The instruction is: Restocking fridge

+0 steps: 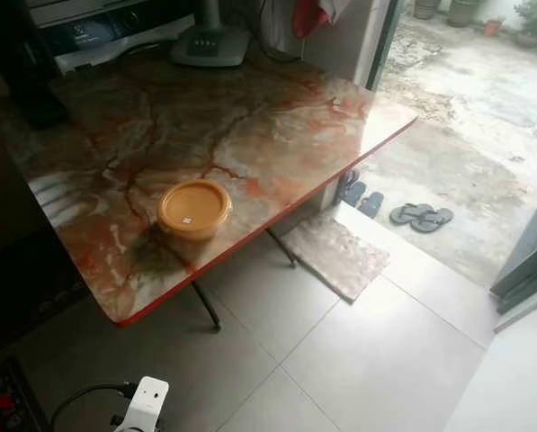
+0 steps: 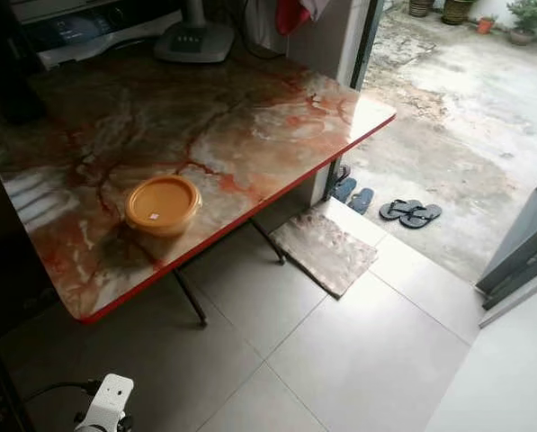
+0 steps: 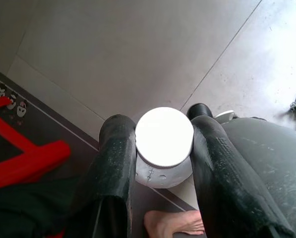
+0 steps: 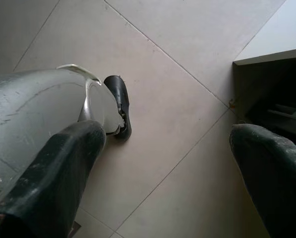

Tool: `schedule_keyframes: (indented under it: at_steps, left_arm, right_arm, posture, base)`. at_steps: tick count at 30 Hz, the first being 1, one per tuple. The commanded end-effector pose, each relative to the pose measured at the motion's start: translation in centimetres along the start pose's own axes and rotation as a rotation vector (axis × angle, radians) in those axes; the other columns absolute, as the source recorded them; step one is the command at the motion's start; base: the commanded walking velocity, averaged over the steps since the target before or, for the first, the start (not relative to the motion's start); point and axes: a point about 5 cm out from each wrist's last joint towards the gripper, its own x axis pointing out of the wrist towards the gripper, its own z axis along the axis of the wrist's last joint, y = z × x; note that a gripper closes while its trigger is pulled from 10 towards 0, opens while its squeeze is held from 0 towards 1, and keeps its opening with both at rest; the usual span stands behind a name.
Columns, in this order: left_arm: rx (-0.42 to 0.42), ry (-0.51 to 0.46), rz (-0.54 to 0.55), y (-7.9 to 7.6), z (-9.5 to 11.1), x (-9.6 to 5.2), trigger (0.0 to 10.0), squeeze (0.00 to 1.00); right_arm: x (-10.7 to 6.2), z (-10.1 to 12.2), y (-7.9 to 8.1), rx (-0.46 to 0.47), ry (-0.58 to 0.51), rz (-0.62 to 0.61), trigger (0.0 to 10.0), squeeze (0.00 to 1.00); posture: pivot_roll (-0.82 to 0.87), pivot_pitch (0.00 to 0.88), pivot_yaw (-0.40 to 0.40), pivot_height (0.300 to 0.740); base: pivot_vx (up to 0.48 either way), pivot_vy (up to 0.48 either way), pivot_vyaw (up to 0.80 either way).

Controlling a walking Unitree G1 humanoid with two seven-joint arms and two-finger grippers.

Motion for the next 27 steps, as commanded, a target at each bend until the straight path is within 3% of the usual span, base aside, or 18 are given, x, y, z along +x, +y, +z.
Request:
schedule_keyframes:
  at_steps: [1,17,23,27]
  left_arm:
    - [0.016,0.036,-0.005,0.03,-0.86,-0.11,10.0,0.00]
    - [0.045,0.036,0.003,0.09,-0.75,-0.09,10.0,0.00]
    - [0.001,0.045,0.009,0.00,-0.94,-0.11,10.0,0.00]
    - [0.021,0.043,0.004,0.09,-0.87,-0.11,10.0,0.00]
  right_arm:
    - [-0.15,-0.68,-0.19,0.000,0.028,-0.003,10.0,0.00]
    - [-0.14,-0.63,-0.20,-0.016,0.033,0.001,10.0,0.00]
    - [-0.16,-0.64,-0.28,-0.021,0.035,0.001,10.0,0.00]
    - [-0.14,-0.65,-0.20,-0.021,0.035,0.002,10.0,0.00]
  posture:
    - [0.04,0.087,-0.004,0.740]
    - [0.04,0.089,-0.007,0.740]
    - [0.05,0.095,-0.009,0.740]
    - [0.04,0.095,-0.004,0.740]
  base:
    - [0.000,0.000,-0.78]
    - [0.000,-0.090,-0.76]
    - [0.000,-0.101,-0.74]
    - [0.000,0.000,-0.73]
